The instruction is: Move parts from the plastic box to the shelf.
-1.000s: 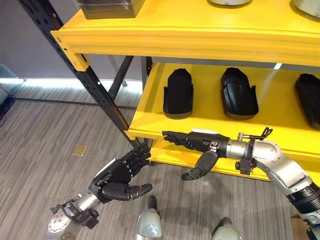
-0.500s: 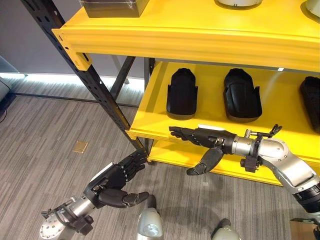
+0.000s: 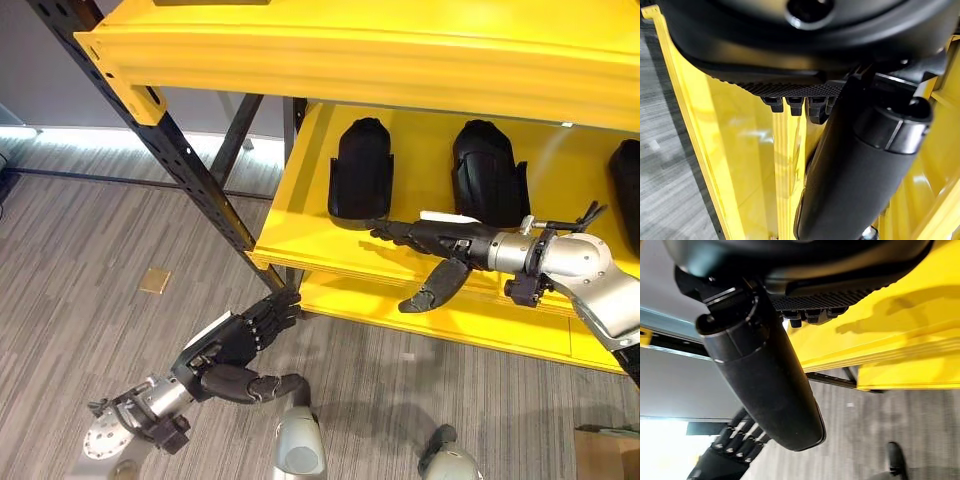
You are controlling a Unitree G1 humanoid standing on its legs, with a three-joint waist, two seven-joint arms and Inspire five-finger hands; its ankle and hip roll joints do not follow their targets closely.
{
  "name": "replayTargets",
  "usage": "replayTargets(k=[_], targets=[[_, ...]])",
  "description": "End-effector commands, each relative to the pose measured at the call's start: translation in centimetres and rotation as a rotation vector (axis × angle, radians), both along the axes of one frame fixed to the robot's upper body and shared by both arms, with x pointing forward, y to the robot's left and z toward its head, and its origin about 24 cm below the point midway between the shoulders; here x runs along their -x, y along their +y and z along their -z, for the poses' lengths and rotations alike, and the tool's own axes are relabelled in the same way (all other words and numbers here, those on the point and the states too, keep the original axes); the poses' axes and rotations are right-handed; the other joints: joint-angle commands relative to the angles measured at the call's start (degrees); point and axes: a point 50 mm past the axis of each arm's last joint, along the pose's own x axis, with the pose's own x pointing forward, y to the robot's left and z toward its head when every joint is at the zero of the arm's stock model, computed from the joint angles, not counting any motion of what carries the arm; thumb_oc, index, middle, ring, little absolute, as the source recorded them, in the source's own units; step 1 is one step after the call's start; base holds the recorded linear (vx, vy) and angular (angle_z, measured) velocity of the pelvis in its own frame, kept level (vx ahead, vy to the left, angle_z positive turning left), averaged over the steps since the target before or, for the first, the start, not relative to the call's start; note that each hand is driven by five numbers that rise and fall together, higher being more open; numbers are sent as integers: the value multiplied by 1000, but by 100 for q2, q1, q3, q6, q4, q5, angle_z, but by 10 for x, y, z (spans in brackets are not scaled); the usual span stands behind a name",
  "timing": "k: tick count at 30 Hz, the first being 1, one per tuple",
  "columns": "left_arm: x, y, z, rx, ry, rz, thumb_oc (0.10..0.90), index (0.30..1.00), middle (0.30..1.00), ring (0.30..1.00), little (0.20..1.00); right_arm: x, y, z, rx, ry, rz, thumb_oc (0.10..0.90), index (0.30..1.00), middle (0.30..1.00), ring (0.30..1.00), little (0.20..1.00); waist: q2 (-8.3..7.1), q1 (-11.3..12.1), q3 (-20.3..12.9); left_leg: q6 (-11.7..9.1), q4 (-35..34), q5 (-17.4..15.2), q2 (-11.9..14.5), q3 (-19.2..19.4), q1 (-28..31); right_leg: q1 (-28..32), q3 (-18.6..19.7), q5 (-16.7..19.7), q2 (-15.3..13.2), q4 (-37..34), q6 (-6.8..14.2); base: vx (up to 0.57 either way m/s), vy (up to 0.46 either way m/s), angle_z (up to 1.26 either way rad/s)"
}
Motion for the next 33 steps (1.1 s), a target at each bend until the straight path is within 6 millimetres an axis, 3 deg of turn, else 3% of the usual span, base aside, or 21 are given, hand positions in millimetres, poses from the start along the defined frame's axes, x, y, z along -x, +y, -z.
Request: replayTargets(k=[1, 5, 18, 33], targets=[[-8, -14, -66, 54, -374, 78, 900, 1000, 1000, 1000, 1000, -5, 14, -53, -12, -200, -51, 900, 1000, 1000, 1000, 1000, -122, 219, -59, -172, -63, 147, 607, 103, 48, 116, 62, 65, -443, 116, 359, -14, -95, 1], [-16, -18, -80, 17, -454, 53, 900, 1000, 1000, 1000, 1000, -14, 14, -46, 0, -173, -28, 900, 1000, 1000, 1000, 1000, -200, 257, 73, -189, 24, 162, 631, 38, -105, 5, 60, 16, -428, 224, 335, -9, -71, 1], [-24, -32, -98, 19, -539, 54, 900, 1000, 1000, 1000, 1000, -32, 19, -29, 81, -145, 38, 900, 1000, 1000, 1000, 1000, -253, 366, 360, -178, 201, 166, 653, -136, -404, -319, 59, -120, -514, 626, 285, 8, -15, 5], [-29, -47, -97, 40, -537, 108, 900, 1000, 1000, 1000, 1000, -51, 34, -29, 78, -157, 112, 900, 1000, 1000, 1000, 1000, -174, 433, 483, -125, 334, 82, 560, -240, -445, -466, 126, -247, -554, 925, 192, 25, 10, 0]])
